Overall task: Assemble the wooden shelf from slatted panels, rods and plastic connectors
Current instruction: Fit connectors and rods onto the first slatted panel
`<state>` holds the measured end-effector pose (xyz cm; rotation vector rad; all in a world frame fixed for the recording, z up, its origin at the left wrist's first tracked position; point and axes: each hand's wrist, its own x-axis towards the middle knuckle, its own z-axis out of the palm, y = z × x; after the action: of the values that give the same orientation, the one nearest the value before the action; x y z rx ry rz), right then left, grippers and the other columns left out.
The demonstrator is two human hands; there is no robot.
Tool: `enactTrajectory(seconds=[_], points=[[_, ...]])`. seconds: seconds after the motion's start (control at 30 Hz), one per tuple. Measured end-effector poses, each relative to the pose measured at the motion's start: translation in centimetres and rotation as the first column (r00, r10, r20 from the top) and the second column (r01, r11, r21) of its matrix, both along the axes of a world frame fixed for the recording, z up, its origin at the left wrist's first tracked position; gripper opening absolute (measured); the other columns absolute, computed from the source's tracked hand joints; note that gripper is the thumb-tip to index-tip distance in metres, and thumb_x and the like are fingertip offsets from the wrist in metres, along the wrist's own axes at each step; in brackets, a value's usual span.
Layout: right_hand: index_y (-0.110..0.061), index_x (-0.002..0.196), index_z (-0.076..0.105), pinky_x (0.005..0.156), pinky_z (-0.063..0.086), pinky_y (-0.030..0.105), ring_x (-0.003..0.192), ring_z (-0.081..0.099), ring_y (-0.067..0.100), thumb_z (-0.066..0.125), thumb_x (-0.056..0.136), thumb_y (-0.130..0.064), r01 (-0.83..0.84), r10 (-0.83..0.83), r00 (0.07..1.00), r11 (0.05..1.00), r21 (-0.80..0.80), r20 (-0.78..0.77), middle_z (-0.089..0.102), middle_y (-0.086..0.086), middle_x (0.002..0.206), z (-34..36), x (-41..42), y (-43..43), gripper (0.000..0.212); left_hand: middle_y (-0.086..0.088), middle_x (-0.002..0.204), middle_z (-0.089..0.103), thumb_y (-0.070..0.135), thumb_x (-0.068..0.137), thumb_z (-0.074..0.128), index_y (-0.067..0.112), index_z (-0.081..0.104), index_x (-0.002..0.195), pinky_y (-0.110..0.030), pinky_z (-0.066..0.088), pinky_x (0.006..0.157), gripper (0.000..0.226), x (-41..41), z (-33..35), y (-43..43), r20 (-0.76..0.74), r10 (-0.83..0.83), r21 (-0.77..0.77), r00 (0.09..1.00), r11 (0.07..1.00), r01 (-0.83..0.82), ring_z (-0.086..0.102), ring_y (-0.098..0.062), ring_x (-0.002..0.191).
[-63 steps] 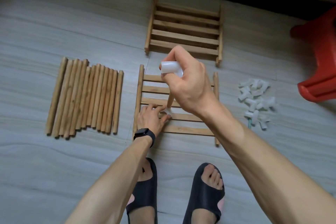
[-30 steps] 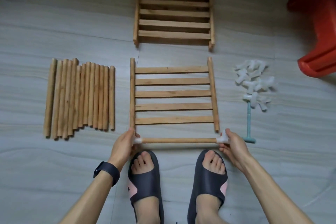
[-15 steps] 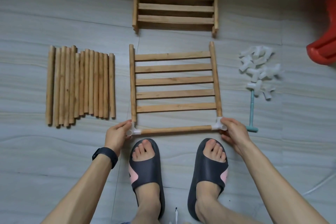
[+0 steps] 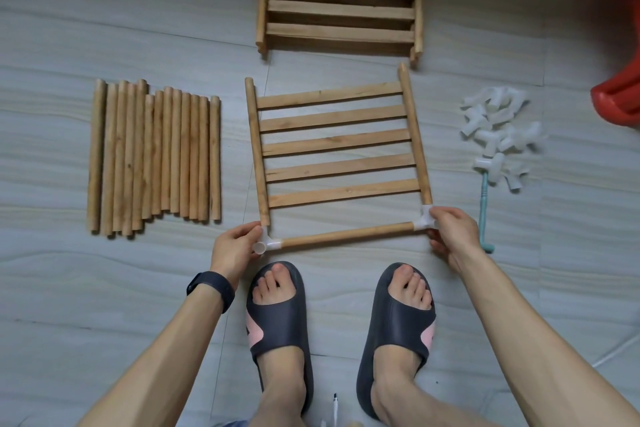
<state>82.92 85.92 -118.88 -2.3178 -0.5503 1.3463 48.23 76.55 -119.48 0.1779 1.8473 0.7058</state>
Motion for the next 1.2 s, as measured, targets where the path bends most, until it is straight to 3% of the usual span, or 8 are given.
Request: enactTrajectory(seconds=[0.2,0.37,0.67,0.73,0.8,0.93,1.07,1.2], points=[[-0.018,0.085,0.065,0.052,0.049,0.029,0.063,0.057,0.019,0.063,0.09,-0.024,0.026,-0.025,0.999,0.999,-0.032,0.027,0.062,0.01,0.074,-0.2,0.2,1.7,0.008,-0.008,0.106,0.067,0.013,0.099,0.059,0.013,0.066,0.113,-0.03,0.053,0.074,0.015,0.7,0.2,0.6,0.001,-0.016,-0.005,1.0,1.0,0.016,0.062,-0.023,0.095],[-0.016,0.088,0.065,0.044,0.045,0.025,0.053,0.05,0.016,0.062,0.091,-0.023,0.051,-0.051,0.998,0.999,-0.015,0.037,0.057,0.008,0.068,-0.2,0.3,2.8,0.008,-0.004,0.095,0.066,0.014,0.1,0.059,0.013,0.065,0.109,-0.032,0.053,0.074,0.011,1.5,0.2,1.1,-0.003,-0.03,-0.01,1.0,0.999,0.03,0.06,-0.021,0.084],[-0.014,0.091,0.067,0.055,0.043,0.031,0.055,0.046,0.016,0.067,0.088,-0.025,0.033,-0.034,0.999,0.998,0.055,0.014,0.055,0.003,0.068,0.1,0.1,4.2,0.012,-0.003,0.098,0.066,0.016,0.1,0.059,0.014,0.065,0.112,-0.034,0.055,0.077,0.014,2.4,0.0,1.6,-0.017,-0.072,-0.011,0.997,0.997,0.072,0.062,-0.02,0.086],[-0.017,0.097,0.071,0.063,0.048,0.035,0.065,0.055,0.021,0.068,0.081,-0.03,0.01,-0.012,0.999,0.997,0.081,0.03,0.064,0.006,0.079,0.0,0.2,4.1,0.02,-0.005,0.103,0.067,0.016,0.099,0.06,0.013,0.066,0.113,-0.036,0.056,0.082,0.016,2.4,0.0,1.6,-0.011,-0.066,-0.016,0.998,0.998,0.066,0.063,-0.022,0.091],[-0.026,0.099,0.07,0.085,0.055,0.043,0.092,0.066,0.03,0.067,0.071,-0.04,-0.032,0.024,0.996,0.995,0.092,0.084,0.071,0.007,0.102,-0.3,0.4,3.7,0.031,-0.007,0.103,0.068,0.013,0.099,0.06,0.012,0.065,0.115,-0.036,0.056,0.084,0.017,2.4,0.0,1.6,0.016,-0.051,-0.017,0.999,0.999,0.052,0.065,-0.024,0.094],[-0.028,0.124,0.061,0.105,0.047,0.046,0.117,0.059,0.029,0.068,0.078,-0.038,-0.142,0.122,0.978,0.983,0.113,0.168,0.063,0.004,0.127,0.7,-0.6,2.9,0.048,-0.006,0.095,0.068,0.003,0.096,0.059,0.013,0.064,0.116,-0.032,0.055,0.08,0.023,2.7,0.1,1.7,0.084,-0.015,-0.024,0.996,1.0,0.017,0.066,-0.025,0.091],[-0.017,0.139,0.049,0.105,0.037,0.039,0.128,0.046,0.032,0.065,0.088,-0.032,-0.369,0.34,0.872,0.929,0.016,0.352,0.051,0.009,0.14,1.0,-1.0,2.8,0.055,-0.008,0.096,0.07,0.003,0.095,0.061,0.013,0.065,0.112,-0.032,0.056,0.077,0.02,2.6,0.1,2.1,0.079,-0.016,-0.051,0.997,0.998,0.02,0.068,-0.027,0.09],[-0.01,0.144,0.041,0.114,0.024,0.049,0.142,0.022,0.035,0.064,0.086,-0.034,-0.634,0.518,0.606,0.773,-0.027,0.603,0.03,0.014,0.155,1.9,-3.7,1.2,0.067,-0.009,0.099,0.074,0.016,0.093,0.067,0.013,0.071,0.106,-0.043,0.059,0.087,0.014,2.5,-0.1,2.6,0.041,-0.071,-0.084,0.997,0.994,0.074,0.072,-0.028,0.092]])
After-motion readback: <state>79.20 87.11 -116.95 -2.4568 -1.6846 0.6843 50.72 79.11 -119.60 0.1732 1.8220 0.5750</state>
